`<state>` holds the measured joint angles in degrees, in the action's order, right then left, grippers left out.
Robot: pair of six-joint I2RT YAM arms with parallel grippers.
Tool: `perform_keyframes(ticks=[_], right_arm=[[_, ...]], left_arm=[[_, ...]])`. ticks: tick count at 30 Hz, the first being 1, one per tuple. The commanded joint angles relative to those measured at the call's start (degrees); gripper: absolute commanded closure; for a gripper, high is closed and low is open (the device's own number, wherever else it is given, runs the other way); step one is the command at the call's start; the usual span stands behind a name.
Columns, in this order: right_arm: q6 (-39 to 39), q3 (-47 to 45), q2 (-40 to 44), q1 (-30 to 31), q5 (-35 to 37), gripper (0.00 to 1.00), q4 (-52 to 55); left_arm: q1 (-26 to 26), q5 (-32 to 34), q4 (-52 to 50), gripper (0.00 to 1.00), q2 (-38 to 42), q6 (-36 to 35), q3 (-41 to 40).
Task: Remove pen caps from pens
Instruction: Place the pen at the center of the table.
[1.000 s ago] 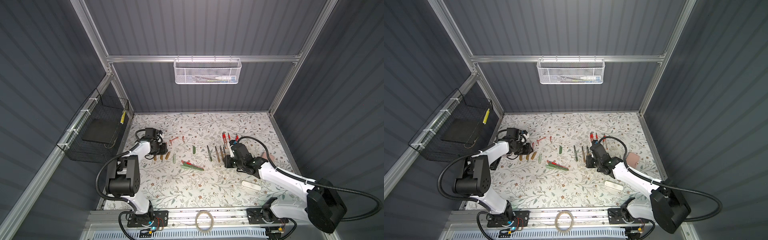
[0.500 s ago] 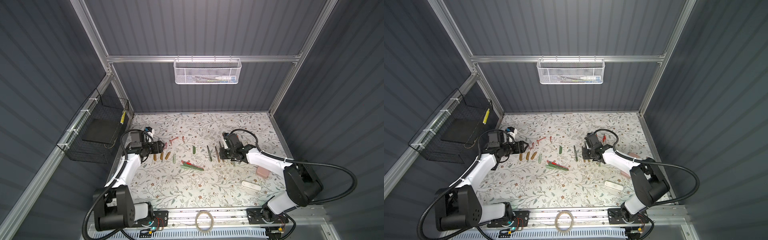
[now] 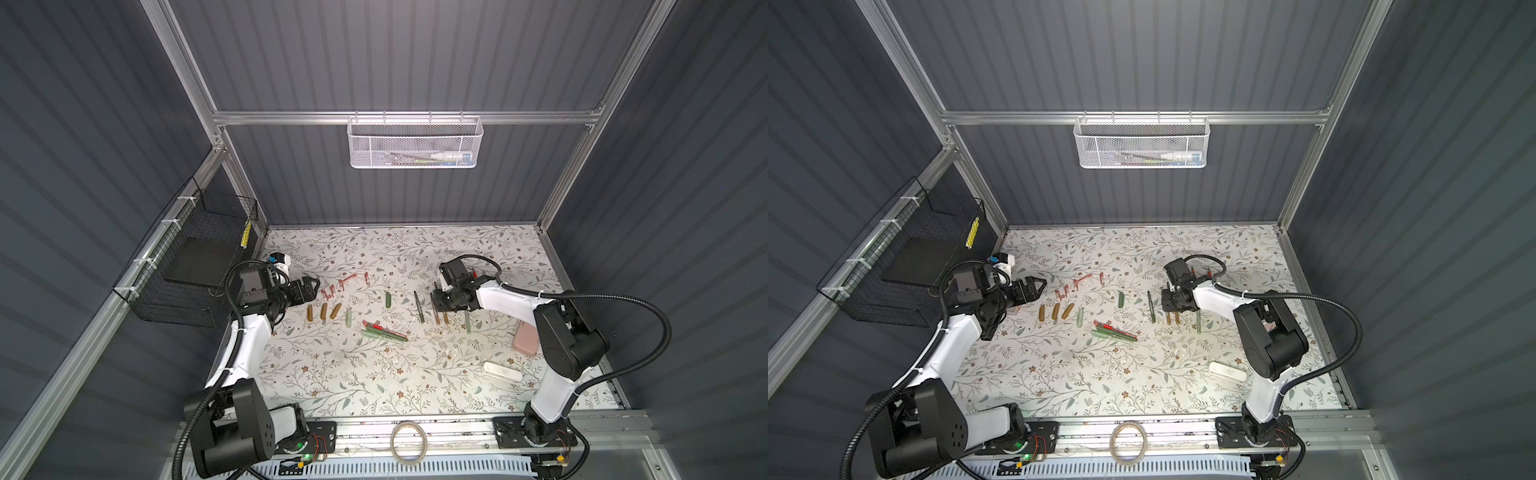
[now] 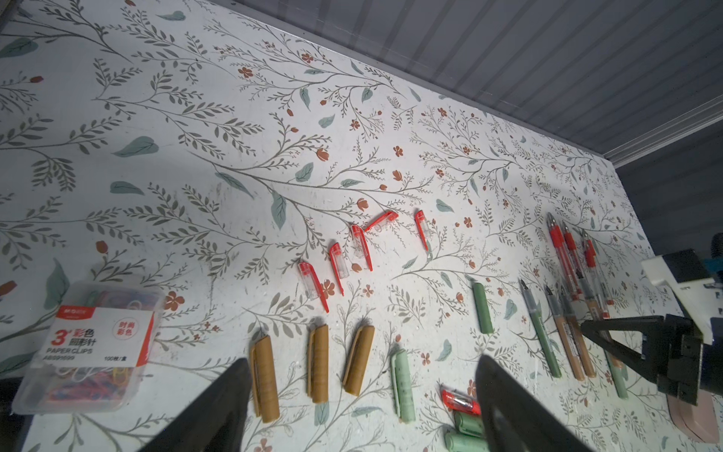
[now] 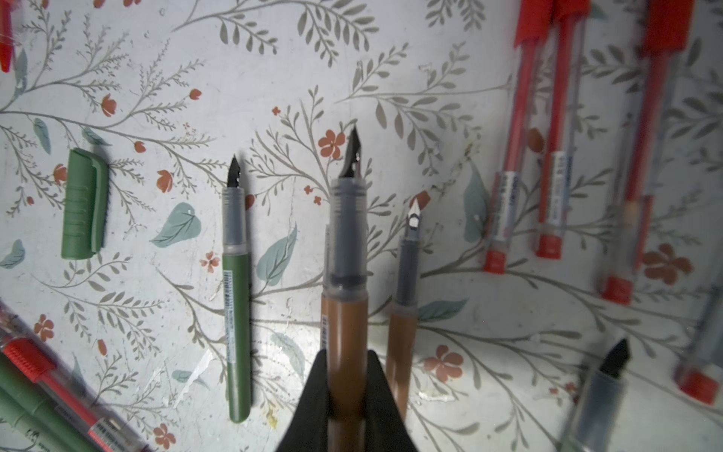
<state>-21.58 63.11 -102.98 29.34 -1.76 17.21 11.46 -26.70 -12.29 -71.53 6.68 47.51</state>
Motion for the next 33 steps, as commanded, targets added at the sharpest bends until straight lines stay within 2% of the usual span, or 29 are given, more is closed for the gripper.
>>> perform_keyframes(ticks=[1, 12, 17, 24, 29, 33], right_arm=[[0.8, 1.0, -1.0, -0.1, 0.2, 0.9, 1.1], [0.7, 1.4, -0.6, -0.1, 1.3, 0.81, 3.4], [0.6, 0.3, 2.1, 0.0, 1.8, 0.78, 2.8], [0.9, 0.1, 6.6, 0.5, 1.2, 0.75, 4.0], [3.4, 2.0, 8.6, 4.2, -2.0, 0.71, 3.8], [5.8, 8.1, 4.3, 8.1, -3.8, 0.67, 7.5]], left_arm=[[0.8, -0.9, 1.6, 0.1, -0.2, 1.7, -0.6], [1.1, -1.0, 1.1, 0.07, -0.1, 1.9, -0.5], [1.3, -1.1, 1.8, 0.0, 0.2, 1.8, -1.1], [1.7, -1.5, 2.3, 0.0, 0.6, 2.0, -1.4], [1.9, -1.7, 1.8, 0.0, 0.6, 2.1, -0.9], [2.1, -1.7, 2.2, 0.0, 1.0, 1.9, -1.2]])
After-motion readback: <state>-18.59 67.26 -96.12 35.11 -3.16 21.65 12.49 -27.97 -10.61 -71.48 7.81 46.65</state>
